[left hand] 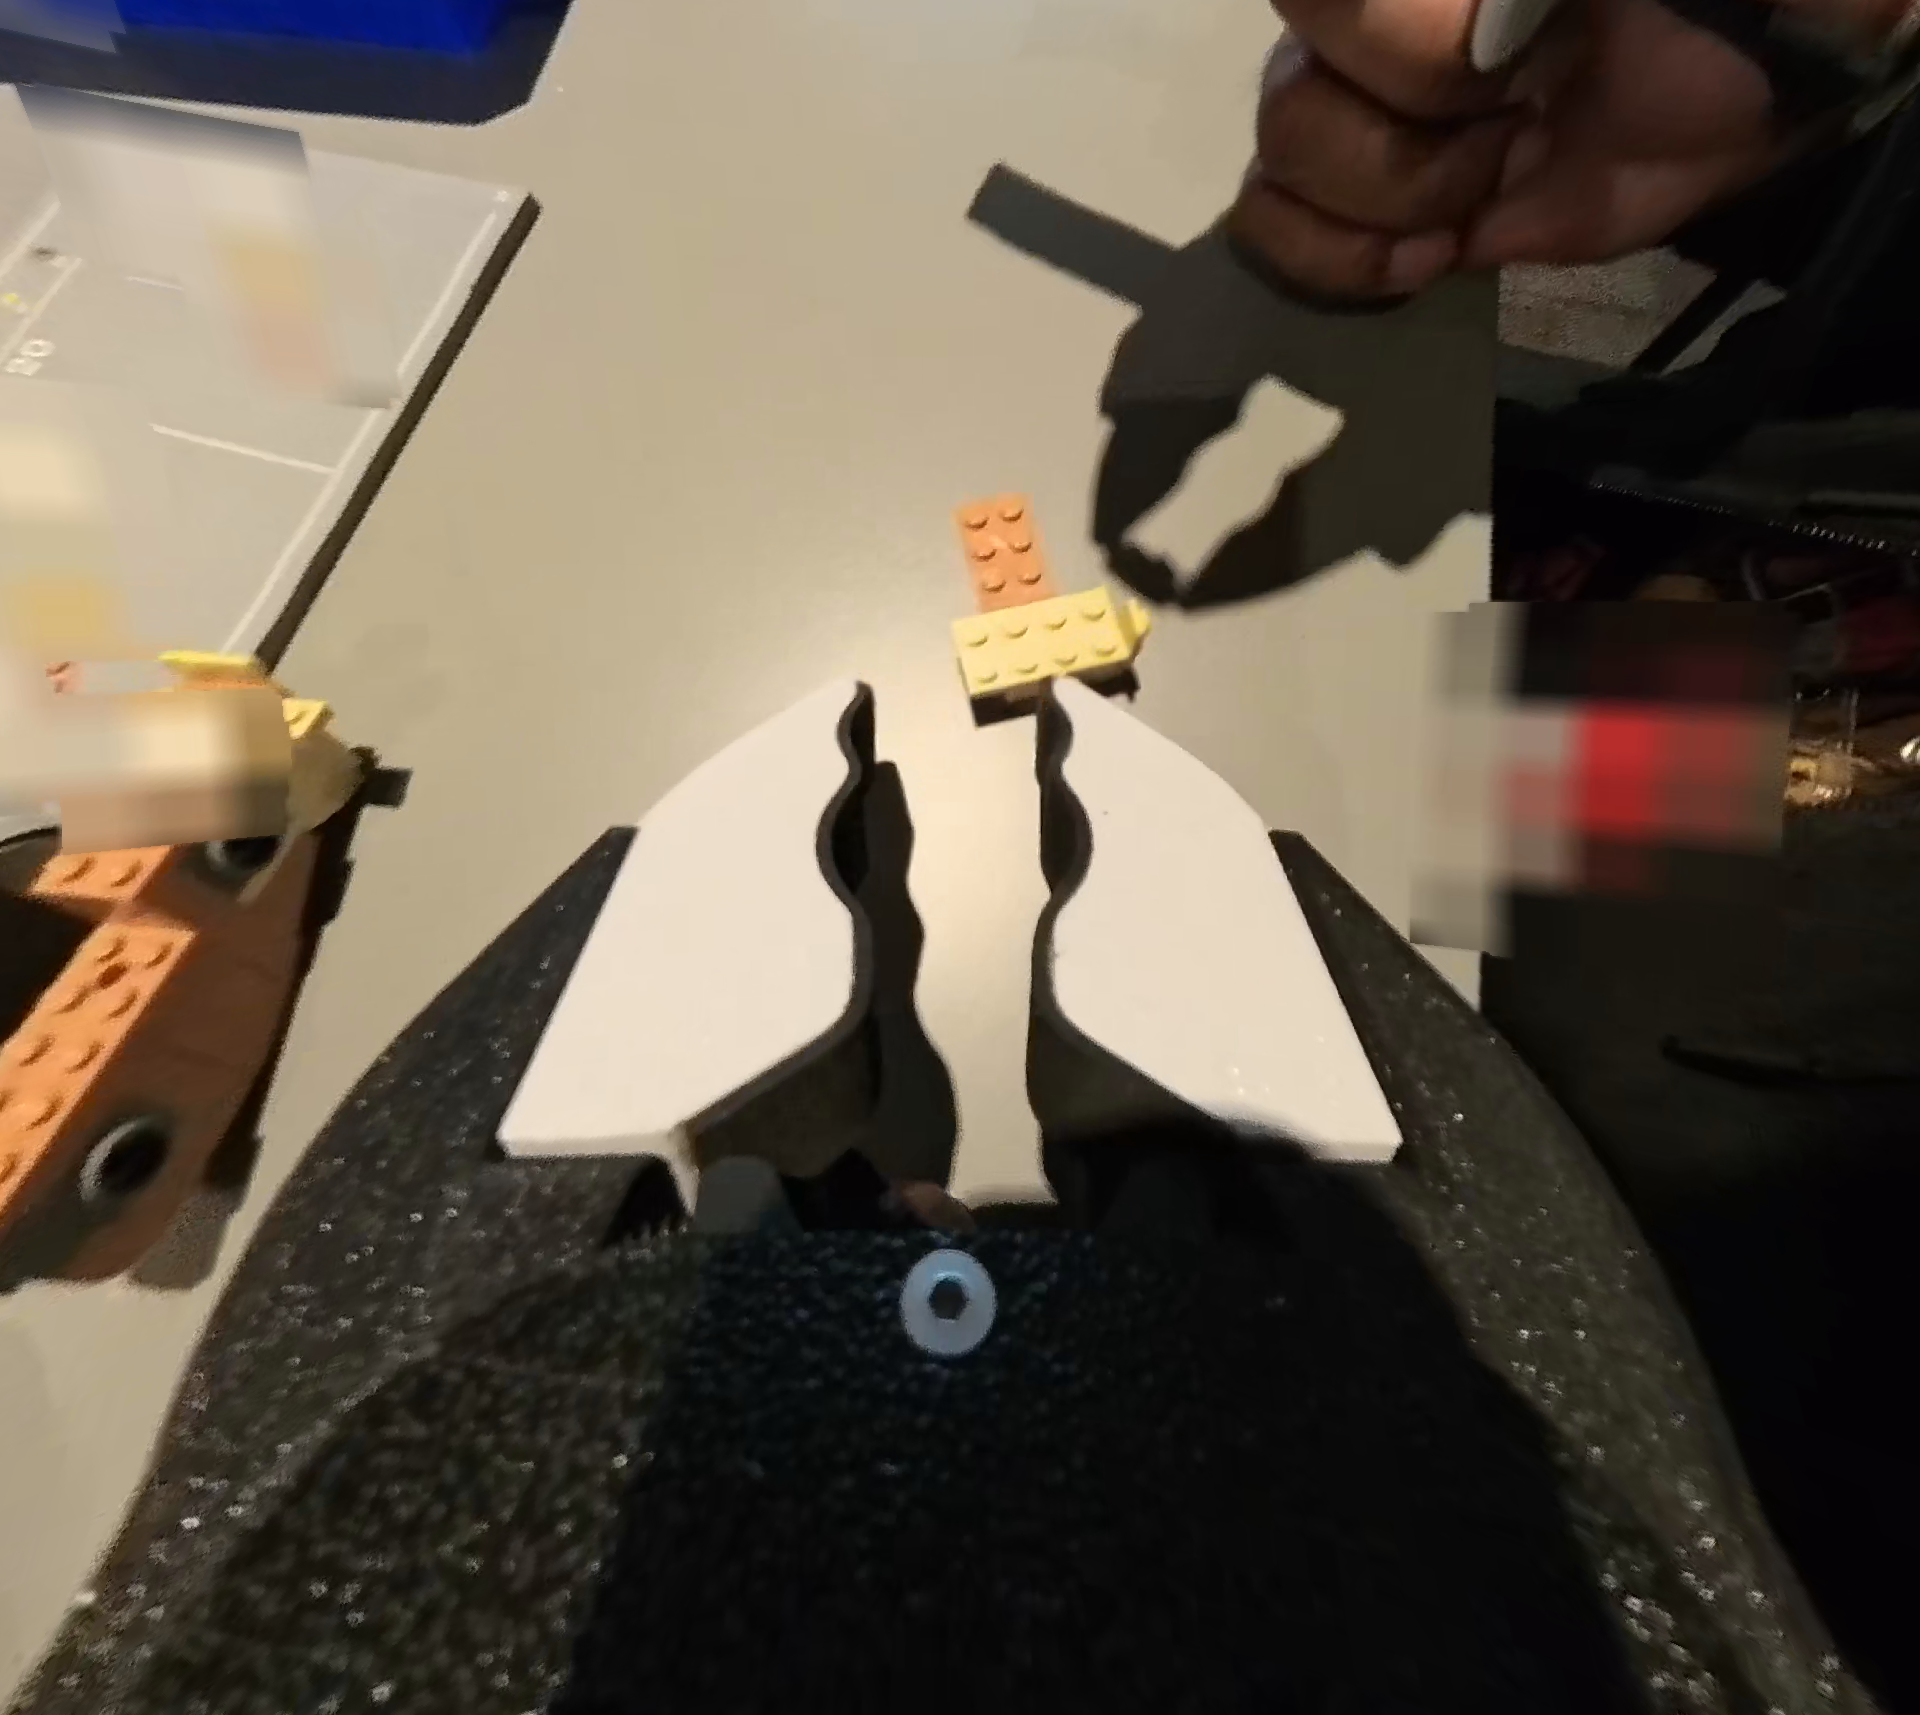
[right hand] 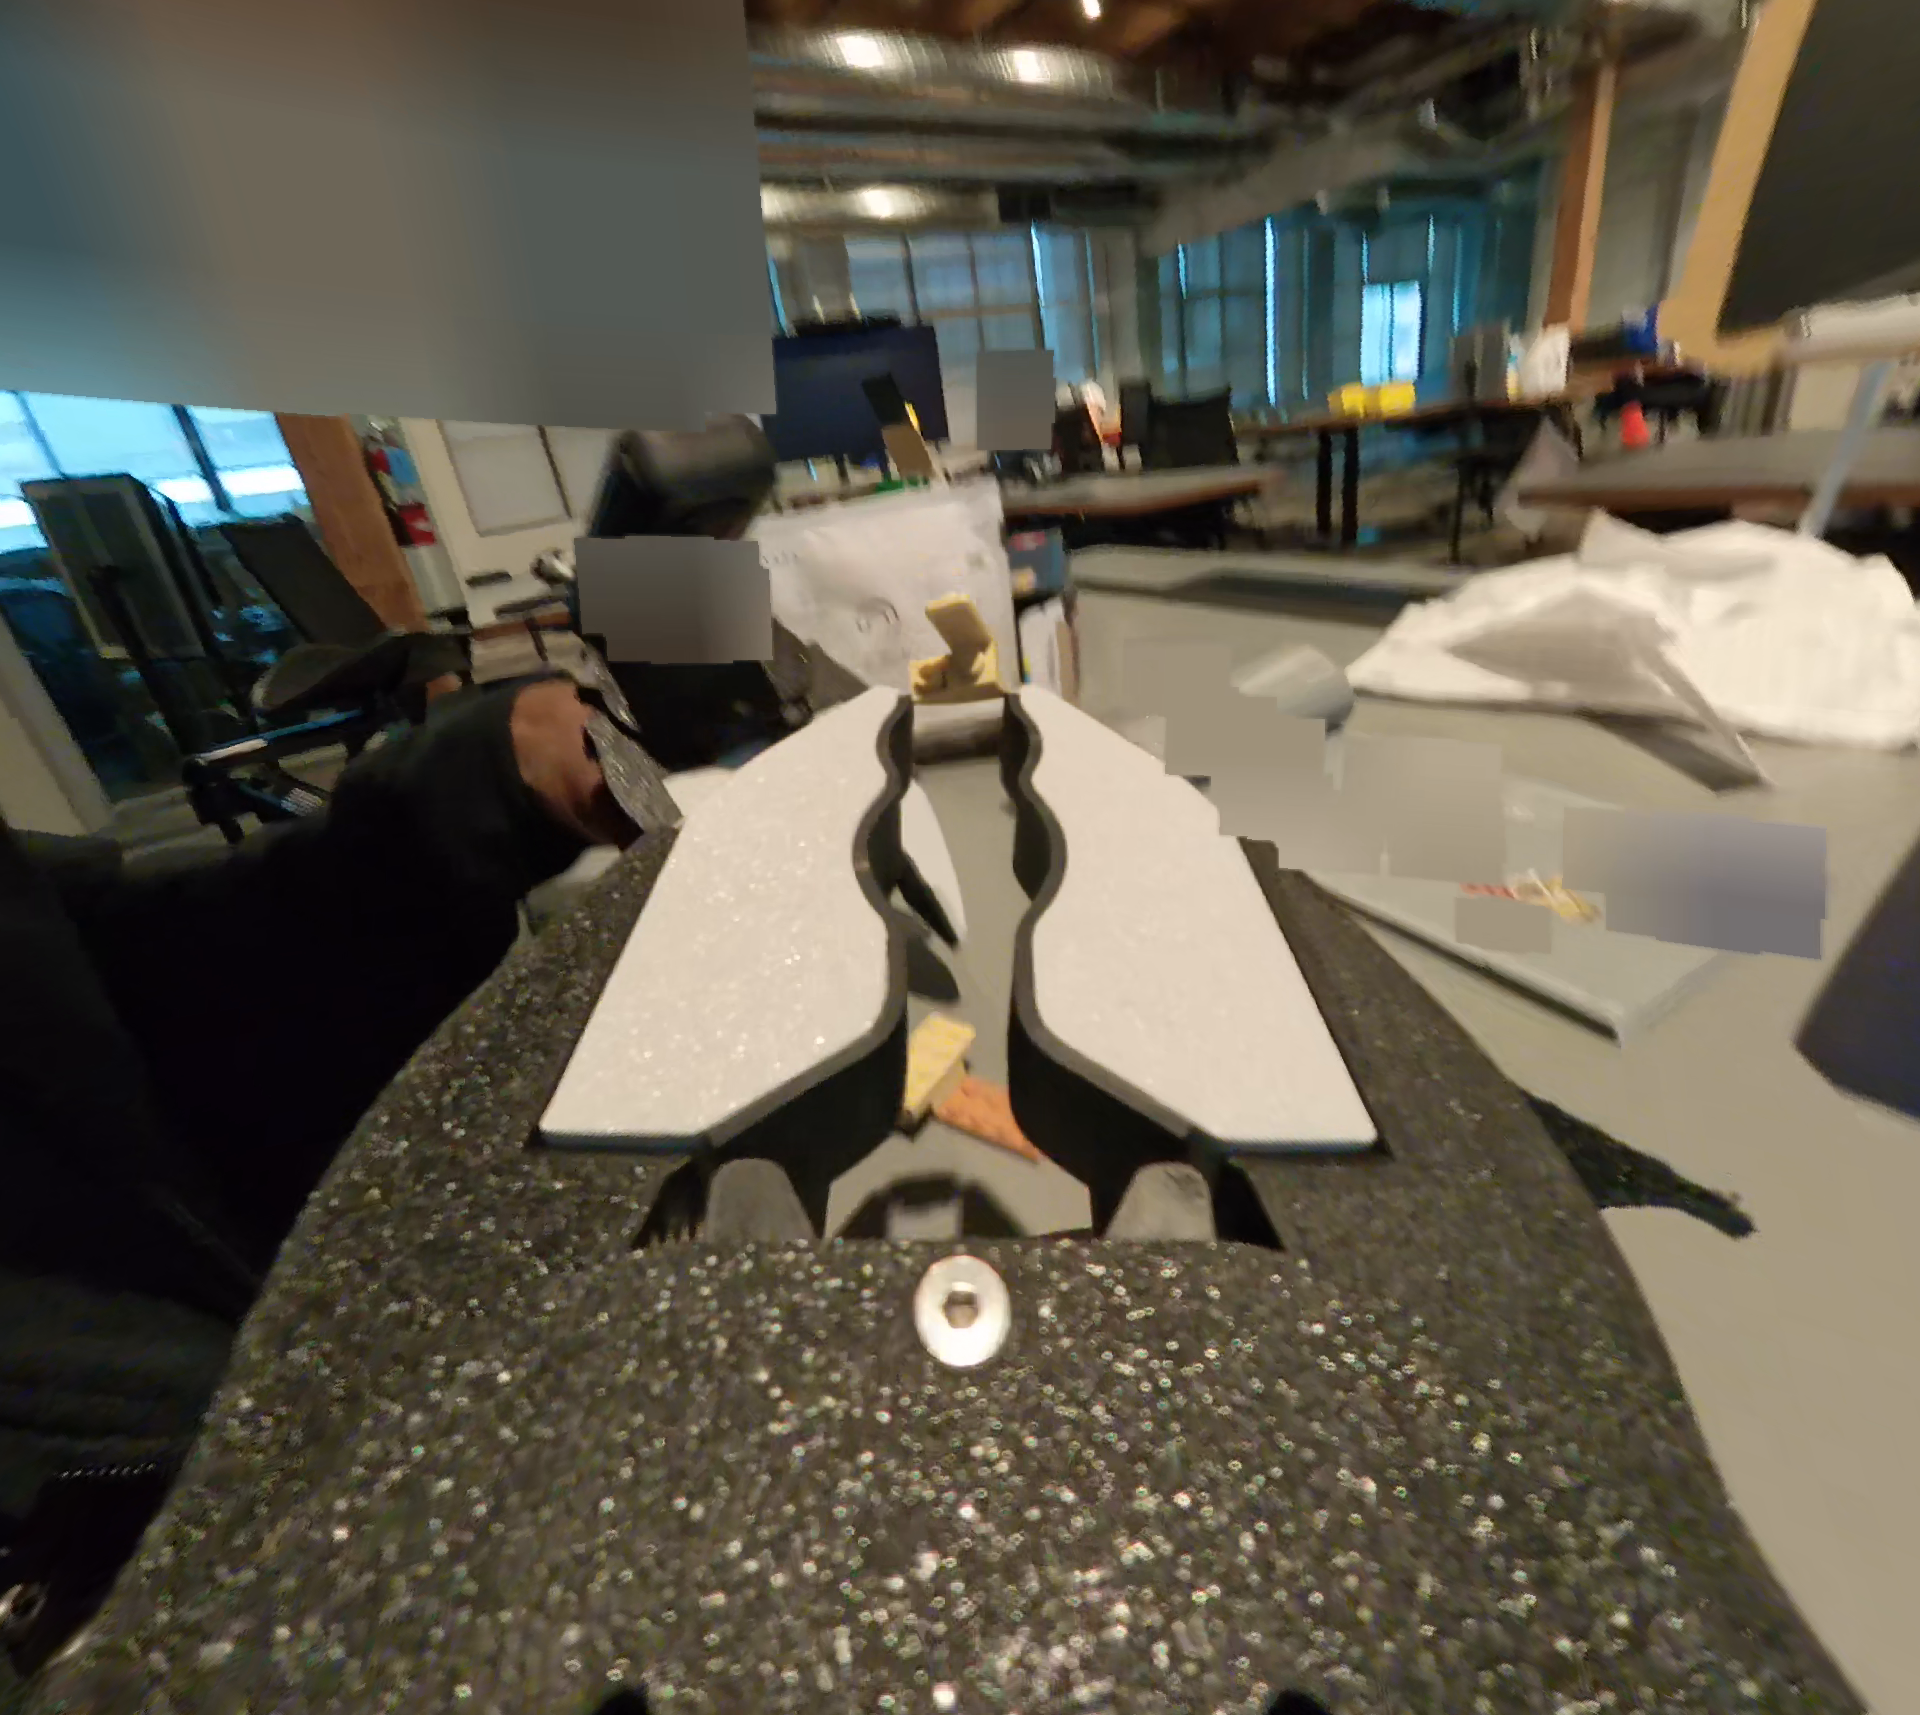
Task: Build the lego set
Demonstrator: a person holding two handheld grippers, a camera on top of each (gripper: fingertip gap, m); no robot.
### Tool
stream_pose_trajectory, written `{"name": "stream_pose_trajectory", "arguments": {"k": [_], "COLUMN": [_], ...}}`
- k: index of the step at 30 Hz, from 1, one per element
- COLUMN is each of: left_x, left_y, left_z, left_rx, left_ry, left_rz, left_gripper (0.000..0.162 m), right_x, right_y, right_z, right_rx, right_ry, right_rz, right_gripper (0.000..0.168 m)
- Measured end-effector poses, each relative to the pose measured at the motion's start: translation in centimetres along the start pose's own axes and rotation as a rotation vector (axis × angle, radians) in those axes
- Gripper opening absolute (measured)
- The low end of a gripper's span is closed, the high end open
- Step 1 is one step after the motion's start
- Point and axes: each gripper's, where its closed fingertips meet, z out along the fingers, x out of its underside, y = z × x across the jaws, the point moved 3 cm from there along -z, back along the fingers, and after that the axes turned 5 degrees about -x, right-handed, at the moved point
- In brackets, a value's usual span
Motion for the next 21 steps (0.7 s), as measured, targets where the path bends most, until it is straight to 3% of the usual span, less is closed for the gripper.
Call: {"name": "stream_pose_trajectory", "arguments": {"k": [5,14,21], "left_x": [-0.4,-0.5,-0.4], "left_y": [0.2,0.4,0.4], "left_z": [-0.4,-0.1,-0.2], "left_rx": [0.0,0.007,0.03], "left_ry": [-0.047,-0.073,-0.091], "left_rz": [0.002,-0.043,-0.051], "left_gripper": [0.029,0.028,0.028], "right_x": [1.6,6.5,7.7], "right_y": [-0.5,-1.2,-0.7], "right_z": [-0.1,0.4,1.7], "right_rx": [0.029,-0.071,-0.106], "right_ry": [0.188,0.764,0.874], "right_rz": [0.054,0.201,0.24], "right_gripper": [0.016,0.017,0.016]}}
